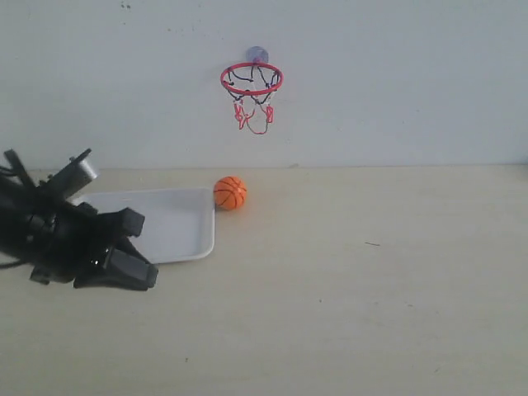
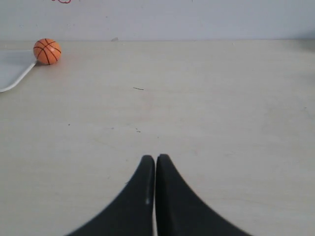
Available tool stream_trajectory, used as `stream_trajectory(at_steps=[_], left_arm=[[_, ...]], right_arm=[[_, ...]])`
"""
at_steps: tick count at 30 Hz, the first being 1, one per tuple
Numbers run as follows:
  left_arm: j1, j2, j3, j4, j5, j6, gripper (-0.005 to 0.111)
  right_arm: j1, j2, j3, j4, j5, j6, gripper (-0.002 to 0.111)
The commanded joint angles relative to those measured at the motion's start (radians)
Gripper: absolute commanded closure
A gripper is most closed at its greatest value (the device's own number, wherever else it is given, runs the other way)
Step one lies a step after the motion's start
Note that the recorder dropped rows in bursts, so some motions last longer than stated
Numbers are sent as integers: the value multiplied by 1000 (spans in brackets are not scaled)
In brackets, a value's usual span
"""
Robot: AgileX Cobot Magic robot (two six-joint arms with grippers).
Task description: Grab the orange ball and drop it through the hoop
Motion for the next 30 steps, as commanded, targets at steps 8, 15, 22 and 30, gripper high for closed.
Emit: stream_trajectory(at_steps=[8,15,22,30], left_arm=[[-5,-188,242,-220,7,135,103],[-5,-190,242,-220,5,135,103],[-5,-484,242,-220,-16,50,103],[-5,-880,242,-220,-3,33,103]], right_arm=[[0,-2,-1,0,-7,-3,108],[0,-2,-1,0,-7,-3,108],[0,-2,-1,0,-7,-3,108],[0,-2,-1,0,-7,-3,108]])
